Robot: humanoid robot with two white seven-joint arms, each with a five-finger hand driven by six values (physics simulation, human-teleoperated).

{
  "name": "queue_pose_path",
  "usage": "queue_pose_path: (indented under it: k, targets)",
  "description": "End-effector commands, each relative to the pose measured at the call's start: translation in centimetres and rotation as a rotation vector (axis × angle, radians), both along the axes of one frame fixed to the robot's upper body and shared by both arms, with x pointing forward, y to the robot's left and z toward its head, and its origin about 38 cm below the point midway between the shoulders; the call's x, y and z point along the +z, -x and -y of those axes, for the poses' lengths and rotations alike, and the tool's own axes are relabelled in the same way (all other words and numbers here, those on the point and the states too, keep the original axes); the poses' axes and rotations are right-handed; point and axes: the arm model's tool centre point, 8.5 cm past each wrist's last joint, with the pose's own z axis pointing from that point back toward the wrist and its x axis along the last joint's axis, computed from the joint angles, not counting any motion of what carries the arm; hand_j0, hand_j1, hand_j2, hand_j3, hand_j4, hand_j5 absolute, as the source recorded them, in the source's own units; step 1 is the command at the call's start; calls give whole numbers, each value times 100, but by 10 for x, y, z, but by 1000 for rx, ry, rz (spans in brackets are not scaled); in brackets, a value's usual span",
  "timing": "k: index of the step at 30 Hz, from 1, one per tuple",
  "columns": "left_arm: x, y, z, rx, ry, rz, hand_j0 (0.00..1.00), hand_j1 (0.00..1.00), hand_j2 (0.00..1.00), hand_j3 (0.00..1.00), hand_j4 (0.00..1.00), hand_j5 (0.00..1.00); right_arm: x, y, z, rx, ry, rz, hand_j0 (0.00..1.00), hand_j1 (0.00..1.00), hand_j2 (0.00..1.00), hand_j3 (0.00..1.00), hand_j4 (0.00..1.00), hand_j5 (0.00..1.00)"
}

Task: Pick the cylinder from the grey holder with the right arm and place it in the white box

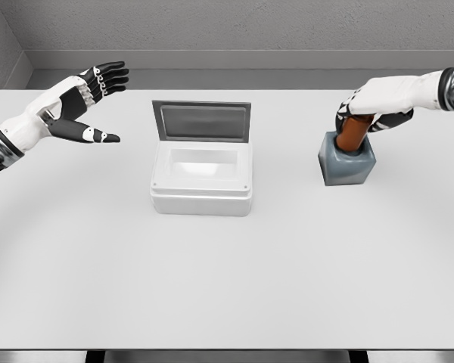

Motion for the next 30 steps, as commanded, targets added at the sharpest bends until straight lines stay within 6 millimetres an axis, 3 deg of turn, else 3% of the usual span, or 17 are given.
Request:
queue_pose_path:
  k: [1, 17, 30]
  targets:
    - [1, 0, 0, 1, 6, -1, 100, 100, 100, 100, 100, 100, 2, 0, 2, -7, -5, 2, 56, 56, 56, 56, 56, 56]
    - [0, 0, -1, 4, 6, -3, 100, 100, 100, 100, 100, 100, 21, 14, 2, 32, 2, 43, 53, 53, 53, 53, 53, 53]
    - [-4, -2, 3, 2, 9, -7, 100, 100, 100, 100, 100, 100, 38, 33, -21, 135, 4, 93, 54, 54, 54, 54, 54, 54]
